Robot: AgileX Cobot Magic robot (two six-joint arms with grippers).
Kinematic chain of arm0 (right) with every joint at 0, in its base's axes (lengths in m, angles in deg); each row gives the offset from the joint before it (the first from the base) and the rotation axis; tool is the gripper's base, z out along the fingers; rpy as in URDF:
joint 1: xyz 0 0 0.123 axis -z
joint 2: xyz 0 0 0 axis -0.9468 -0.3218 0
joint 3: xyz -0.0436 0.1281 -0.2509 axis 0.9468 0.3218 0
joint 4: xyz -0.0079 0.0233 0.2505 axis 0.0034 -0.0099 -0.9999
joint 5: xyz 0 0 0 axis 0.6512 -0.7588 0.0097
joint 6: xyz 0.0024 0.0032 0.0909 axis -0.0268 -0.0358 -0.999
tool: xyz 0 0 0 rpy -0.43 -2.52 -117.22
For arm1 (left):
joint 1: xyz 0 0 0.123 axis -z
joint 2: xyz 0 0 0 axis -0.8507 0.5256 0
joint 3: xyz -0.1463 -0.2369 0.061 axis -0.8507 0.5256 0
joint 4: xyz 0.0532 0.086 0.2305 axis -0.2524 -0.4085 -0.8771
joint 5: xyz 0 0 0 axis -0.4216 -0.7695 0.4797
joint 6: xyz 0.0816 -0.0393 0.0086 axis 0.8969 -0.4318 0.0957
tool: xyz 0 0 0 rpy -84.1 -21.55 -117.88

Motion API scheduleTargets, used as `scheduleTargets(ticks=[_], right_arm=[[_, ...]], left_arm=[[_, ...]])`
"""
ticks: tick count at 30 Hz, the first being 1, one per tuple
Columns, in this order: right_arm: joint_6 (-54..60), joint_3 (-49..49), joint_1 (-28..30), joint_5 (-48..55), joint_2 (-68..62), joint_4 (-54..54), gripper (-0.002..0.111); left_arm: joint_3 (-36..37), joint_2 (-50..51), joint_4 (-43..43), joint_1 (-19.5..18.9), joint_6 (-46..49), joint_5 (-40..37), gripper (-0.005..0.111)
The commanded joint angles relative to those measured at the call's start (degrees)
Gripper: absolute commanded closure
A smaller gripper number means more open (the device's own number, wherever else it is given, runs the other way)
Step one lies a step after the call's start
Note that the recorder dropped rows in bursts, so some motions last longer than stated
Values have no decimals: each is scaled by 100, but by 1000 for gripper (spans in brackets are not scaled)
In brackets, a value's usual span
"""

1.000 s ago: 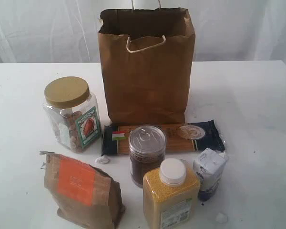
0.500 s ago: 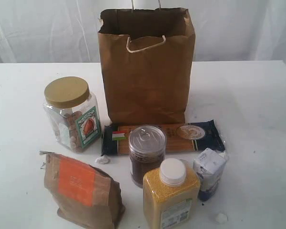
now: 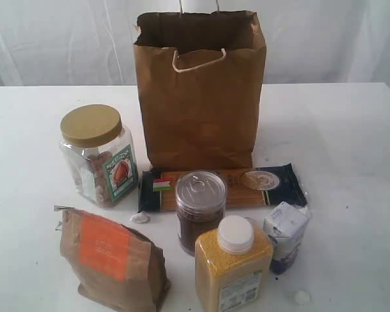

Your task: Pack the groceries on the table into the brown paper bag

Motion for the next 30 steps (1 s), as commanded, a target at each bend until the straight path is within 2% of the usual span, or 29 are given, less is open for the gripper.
scheduleTargets(ticks=[1, 5, 6, 7, 8, 12, 15, 20, 23, 25, 27, 29, 30], right_arm=[[184, -103, -13, 55, 17, 702, 104], [330, -490, -13, 373, 17, 2504, 104], [514, -649, -13, 384, 17, 2968, 104], [885, -1074, -13, 430, -56, 3943, 104], [1043, -1277, -13, 443, -184, 4206, 104], [1605, -2568, -13, 244, -1468, 4313, 104], [1605, -3621, -13, -640, -3032, 4771, 104], [1474, -4220, -13, -1784, -4344, 4895, 104], [757, -4449, -13, -2441, -5033, 4917, 104], [-35, -4573, -13, -2444, -5256, 4826, 104], [-778, -5077, -13, -2444, -5449, 4275, 104], [-1040, -5524, -13, -2335, -5490, 4289, 104], [-1014, -5818, -13, -1879, -5489, 4425, 104]], left_arm=[[21, -28, -43, 38, -21, 6, 107], [21, -28, -43, 38, -21, 6, 107], [21, -28, -43, 38, -21, 6, 107], [21, -28, -43, 38, -21, 6, 107], [21, -28, -43, 38, -21, 6, 107], [21, -28, -43, 38, -21, 6, 107], [21, -28, -43, 38, -21, 6, 107], [21, -28, -43, 38, -21, 6, 107], [21, -28, -43, 38, -21, 6, 107], [21, -28, -43, 38, -21, 6, 107], [21, -28, -43, 38, -21, 6, 107], [21, -28, -43, 38, -21, 6, 107], [21, -28, -43, 38, -21, 6, 107]])
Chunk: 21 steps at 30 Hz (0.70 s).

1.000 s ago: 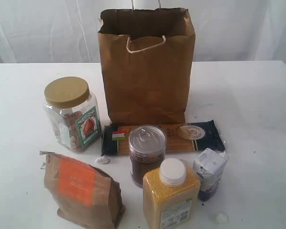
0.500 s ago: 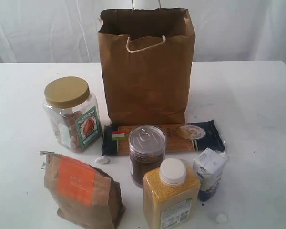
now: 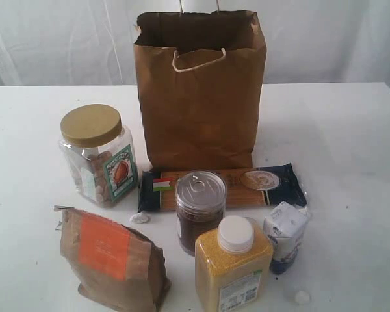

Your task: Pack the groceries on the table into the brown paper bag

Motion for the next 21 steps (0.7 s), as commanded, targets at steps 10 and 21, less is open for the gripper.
scheduleTargets(ticks=[10, 21], right_arm=[[2045, -3223, 10, 7739, -1303, 1802, 104], [4641, -3322, -79, 12684, -2744, -707, 108]], left_arm=[[21, -28, -43, 38, -21, 6, 107], [21, -28, -43, 38, -21, 6, 107]])
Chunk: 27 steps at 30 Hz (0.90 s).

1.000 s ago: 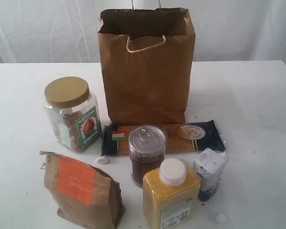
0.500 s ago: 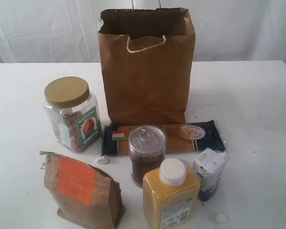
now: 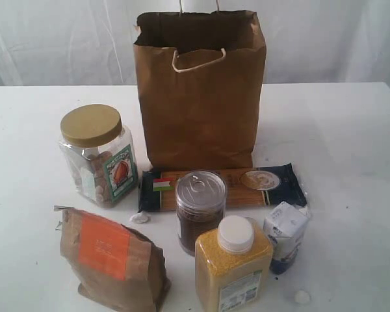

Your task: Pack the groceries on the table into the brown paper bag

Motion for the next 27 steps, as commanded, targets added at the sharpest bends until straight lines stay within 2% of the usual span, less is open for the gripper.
scheduleTargets(ticks=[1, 4, 6, 14, 16, 19, 21, 25, 27], right_arm=[[1745, -26, -139, 776, -19, -2289, 108], [3022, -26, -467, 1058, -7, -3844, 108], [3462, -26, -851, 1266, -50, -4223, 108], [4152, 10, -3039, 1815, -392, -3292, 108], [4431, 10, -3630, 1936, -468, -2870, 105], [4704, 125, -4272, 1936, -483, -2311, 91], [4704, 226, -4496, 1936, -483, -2270, 79], [4465, 569, -4839, 1936, -483, -2280, 43], [4252, 762, -4974, 1936, -483, -2280, 28]], left_arm=[[21, -28, -43, 38, -21, 6, 107], [21, -28, -43, 38, -21, 6, 107], [21, -28, -43, 38, -21, 6, 107], [21, -28, -43, 38, -21, 6, 107], [21, -28, -43, 38, -21, 6, 107], [21, -28, -43, 38, -21, 6, 107], [21, -28, -43, 38, -21, 6, 107], [21, -28, -43, 38, -21, 6, 107], [21, -28, -43, 38, -21, 6, 107]])
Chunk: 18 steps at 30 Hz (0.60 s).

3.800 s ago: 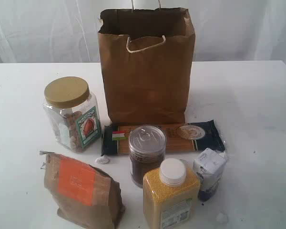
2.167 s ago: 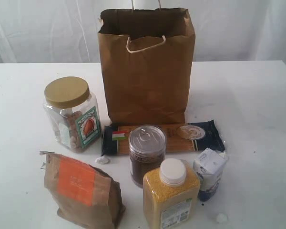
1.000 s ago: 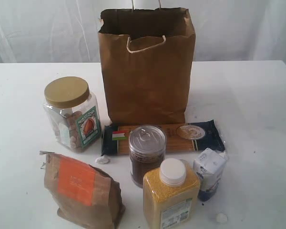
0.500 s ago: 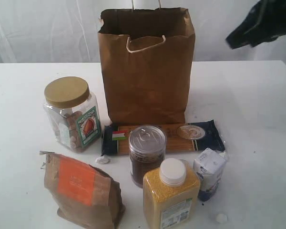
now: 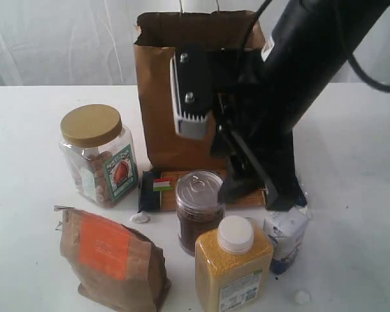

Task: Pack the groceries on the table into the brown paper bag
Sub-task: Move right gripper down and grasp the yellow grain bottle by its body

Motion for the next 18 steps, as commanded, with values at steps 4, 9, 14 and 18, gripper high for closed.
scheduleTargets(ticks=[4, 9, 14, 18], right_arm=[[-338, 786, -355, -24, 5, 57, 24], [-328, 1197, -355, -668, -19, 89, 24], [-328, 1451, -355, -805, -167, 89, 24], [-328, 1704, -355, -816, -199, 89, 24]], left_arm=[[21, -28, -43, 38, -21, 6, 107], [21, -28, -43, 38, -21, 6, 107], [21, -28, -43, 38, -21, 6, 107], [21, -28, -43, 38, -21, 6, 107]])
